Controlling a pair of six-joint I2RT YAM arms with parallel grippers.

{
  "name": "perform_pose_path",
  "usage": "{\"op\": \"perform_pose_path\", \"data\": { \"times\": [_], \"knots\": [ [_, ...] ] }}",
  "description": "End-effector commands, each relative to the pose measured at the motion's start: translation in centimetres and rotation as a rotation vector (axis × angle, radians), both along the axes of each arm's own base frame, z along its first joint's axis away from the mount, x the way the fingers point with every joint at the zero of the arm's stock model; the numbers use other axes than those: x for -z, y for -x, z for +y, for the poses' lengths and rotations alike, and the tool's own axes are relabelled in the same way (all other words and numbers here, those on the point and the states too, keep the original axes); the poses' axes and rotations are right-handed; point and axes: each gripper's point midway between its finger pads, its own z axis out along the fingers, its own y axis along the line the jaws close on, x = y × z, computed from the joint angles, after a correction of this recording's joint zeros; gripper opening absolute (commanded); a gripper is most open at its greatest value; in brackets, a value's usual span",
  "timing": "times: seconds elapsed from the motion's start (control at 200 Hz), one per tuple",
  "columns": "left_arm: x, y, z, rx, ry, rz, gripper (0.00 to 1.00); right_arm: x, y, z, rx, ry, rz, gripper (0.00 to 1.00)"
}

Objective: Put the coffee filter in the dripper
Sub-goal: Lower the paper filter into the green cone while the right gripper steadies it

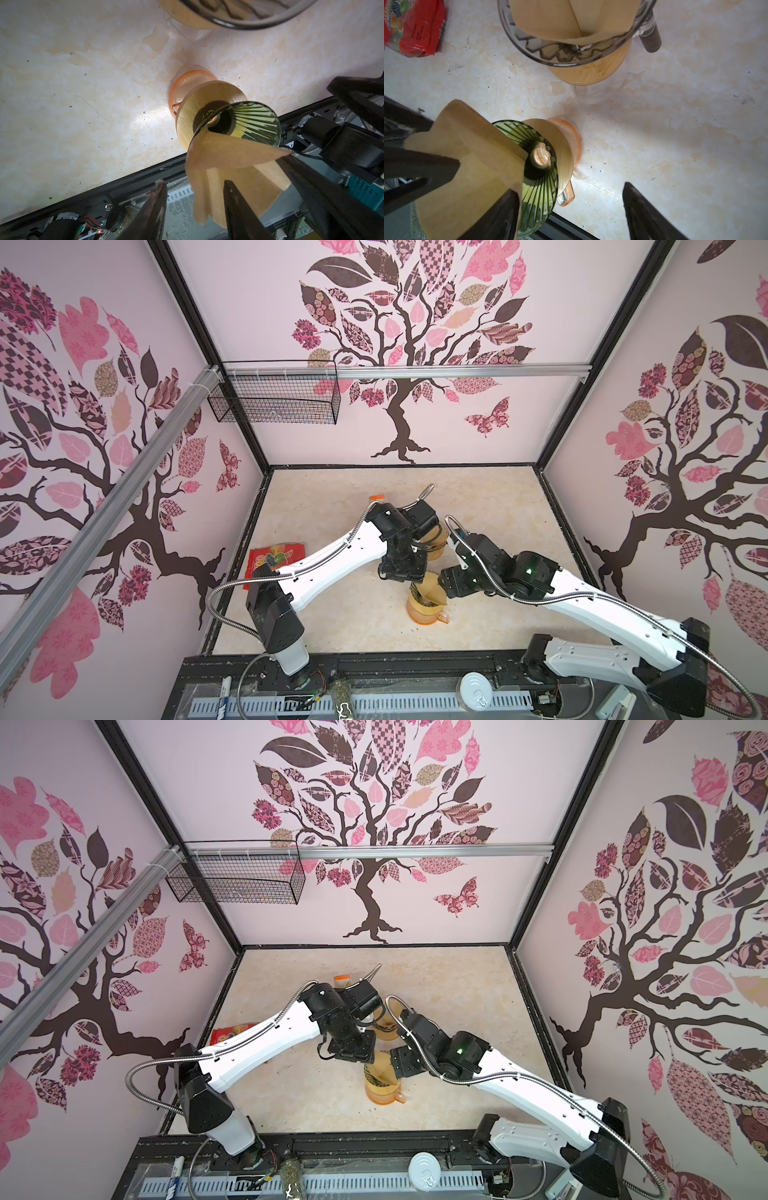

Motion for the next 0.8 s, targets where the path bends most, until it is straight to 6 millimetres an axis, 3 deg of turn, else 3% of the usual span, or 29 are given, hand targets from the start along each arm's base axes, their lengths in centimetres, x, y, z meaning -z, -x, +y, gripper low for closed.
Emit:
{"op": "perform_pose_path", "data": {
  "times": [0.0,0.22,0.795],
  "knots": [
    [0.4,0.4,1.3,0.01,-0.038,-0.002,0.48,0.5,-0.2,-0.1,0.017,0.011,0.007,0.79],
    [1.5,0.7,1.4,0.023,-0.051,0.014,0.52,0.9,-0.4,-0.6,0.035,0.019,0.017,0.79],
    [3.8,0.9,1.6,0.046,-0.1,0.051,0.51,1.9,-0.6,-1.5,0.061,0.033,0.036,0.79]
  ]
}}
